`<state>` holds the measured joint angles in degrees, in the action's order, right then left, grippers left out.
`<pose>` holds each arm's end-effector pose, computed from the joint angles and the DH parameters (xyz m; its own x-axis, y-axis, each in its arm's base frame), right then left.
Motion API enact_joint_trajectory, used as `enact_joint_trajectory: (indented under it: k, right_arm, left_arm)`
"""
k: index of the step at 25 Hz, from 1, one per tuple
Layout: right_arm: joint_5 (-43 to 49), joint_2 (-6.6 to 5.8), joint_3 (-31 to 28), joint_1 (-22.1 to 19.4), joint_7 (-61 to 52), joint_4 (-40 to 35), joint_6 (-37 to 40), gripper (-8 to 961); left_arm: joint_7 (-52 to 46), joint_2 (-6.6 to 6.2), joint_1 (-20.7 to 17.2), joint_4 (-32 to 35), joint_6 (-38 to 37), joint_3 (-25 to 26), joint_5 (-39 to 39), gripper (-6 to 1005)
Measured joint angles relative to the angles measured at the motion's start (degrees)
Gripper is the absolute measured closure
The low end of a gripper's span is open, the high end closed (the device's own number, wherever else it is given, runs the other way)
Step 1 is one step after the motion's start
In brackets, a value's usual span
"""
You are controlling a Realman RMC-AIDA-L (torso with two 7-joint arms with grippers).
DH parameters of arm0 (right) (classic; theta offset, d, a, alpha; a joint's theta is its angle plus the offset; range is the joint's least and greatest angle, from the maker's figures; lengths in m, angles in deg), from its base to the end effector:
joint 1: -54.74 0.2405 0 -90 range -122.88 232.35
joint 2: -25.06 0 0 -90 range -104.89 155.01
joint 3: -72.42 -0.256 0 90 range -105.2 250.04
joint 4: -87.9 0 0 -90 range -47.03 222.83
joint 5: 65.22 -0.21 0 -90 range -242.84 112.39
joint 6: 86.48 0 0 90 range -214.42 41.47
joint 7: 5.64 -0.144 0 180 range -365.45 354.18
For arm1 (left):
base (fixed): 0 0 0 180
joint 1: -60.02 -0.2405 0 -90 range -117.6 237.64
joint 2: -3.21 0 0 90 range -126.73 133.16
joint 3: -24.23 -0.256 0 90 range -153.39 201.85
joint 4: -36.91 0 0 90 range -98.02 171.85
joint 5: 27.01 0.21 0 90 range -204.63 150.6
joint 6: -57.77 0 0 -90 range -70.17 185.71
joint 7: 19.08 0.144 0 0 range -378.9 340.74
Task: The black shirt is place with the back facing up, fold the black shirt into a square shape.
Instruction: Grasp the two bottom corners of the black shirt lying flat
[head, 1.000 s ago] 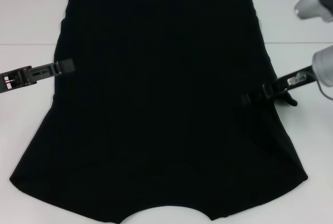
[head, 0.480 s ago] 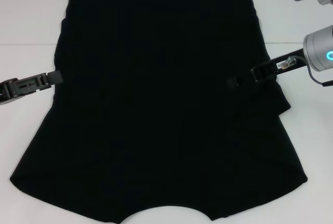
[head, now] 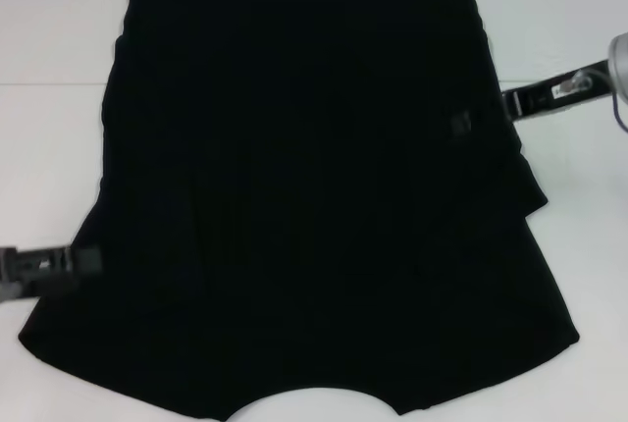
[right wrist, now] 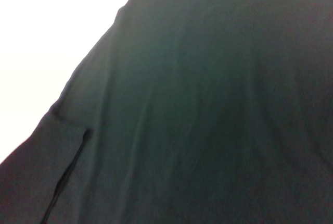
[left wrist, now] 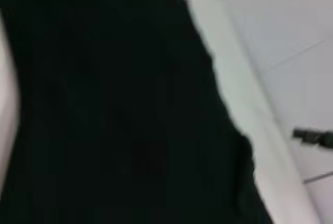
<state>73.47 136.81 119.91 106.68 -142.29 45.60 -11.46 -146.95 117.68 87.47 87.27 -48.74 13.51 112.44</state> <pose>0.1893 0.4489 0.0449 0.5945 -0.7608 -0.2602 -0.7982 -0.5194 -0.3051 -0.3298 0.2839 0.0977 0.1136 0.8766 0.4676 0.9718 -0.1959 0.1311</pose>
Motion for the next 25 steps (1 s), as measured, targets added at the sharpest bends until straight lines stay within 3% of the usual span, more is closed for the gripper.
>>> enact_joint_trajectory:
  k: [9, 14, 20, 25]
  right_arm:
    - [0.0, -0.65, -1.9, -0.5, -1.7, 0.1, -0.3, 458]
    - [0.1, -0.66, -2.0, -0.7, -1.7, 0.2, -0.4, 459]
    - [0.1, -0.66, -2.0, -1.3, -1.7, 0.4, -0.3, 459]
    - [0.0, -0.66, -2.0, -1.8, -1.7, 0.4, -0.2, 460]
  left_arm:
    - [-5.4, 0.37, -2.3, 4.1, 0.4, 0.6, 5.9, 376]
    - [-7.1, 0.45, -1.9, 3.2, 5.8, 0.3, 9.3, 394]
    - [-7.8, 0.57, -1.7, 1.5, 11.2, 0.0, 10.6, 546]
    - [-8.2, 0.59, -1.8, 1.4, 13.5, 0.0, 12.8, 547]
